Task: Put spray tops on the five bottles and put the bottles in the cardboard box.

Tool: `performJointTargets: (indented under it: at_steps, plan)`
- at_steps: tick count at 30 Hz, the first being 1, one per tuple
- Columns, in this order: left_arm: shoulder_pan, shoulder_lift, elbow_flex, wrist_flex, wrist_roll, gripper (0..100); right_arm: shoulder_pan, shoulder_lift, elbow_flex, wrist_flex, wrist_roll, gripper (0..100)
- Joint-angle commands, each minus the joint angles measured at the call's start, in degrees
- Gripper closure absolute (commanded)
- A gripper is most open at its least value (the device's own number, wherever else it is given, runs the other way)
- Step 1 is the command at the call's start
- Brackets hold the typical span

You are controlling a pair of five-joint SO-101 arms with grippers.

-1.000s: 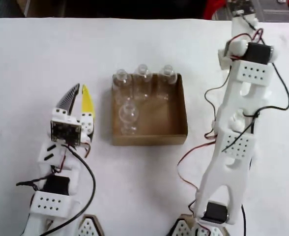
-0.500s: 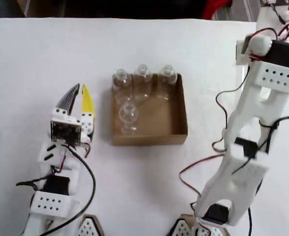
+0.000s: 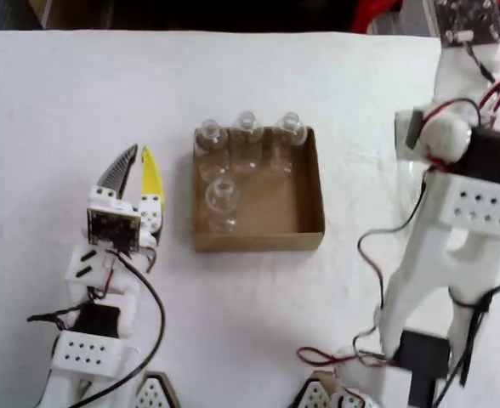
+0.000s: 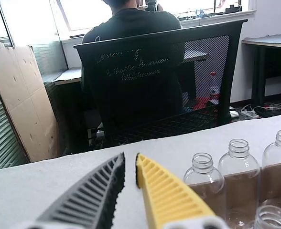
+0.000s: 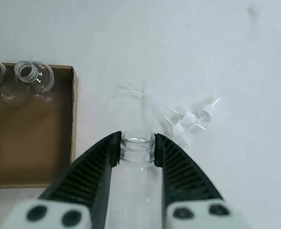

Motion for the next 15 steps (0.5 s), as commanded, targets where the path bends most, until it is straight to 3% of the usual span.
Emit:
performJointTargets:
  at_steps: [1,15]
  plan:
    - [0.66,-0.66,-0.44,-0.79,-0.62,95,-0.57,-7.78,9.14,-5.58,-0.35,98.2]
    - [0.84,-0.66,-0.44,-0.79,-0.62,95,-0.57,-33.71,49.23,-40.13,-0.26,98.2]
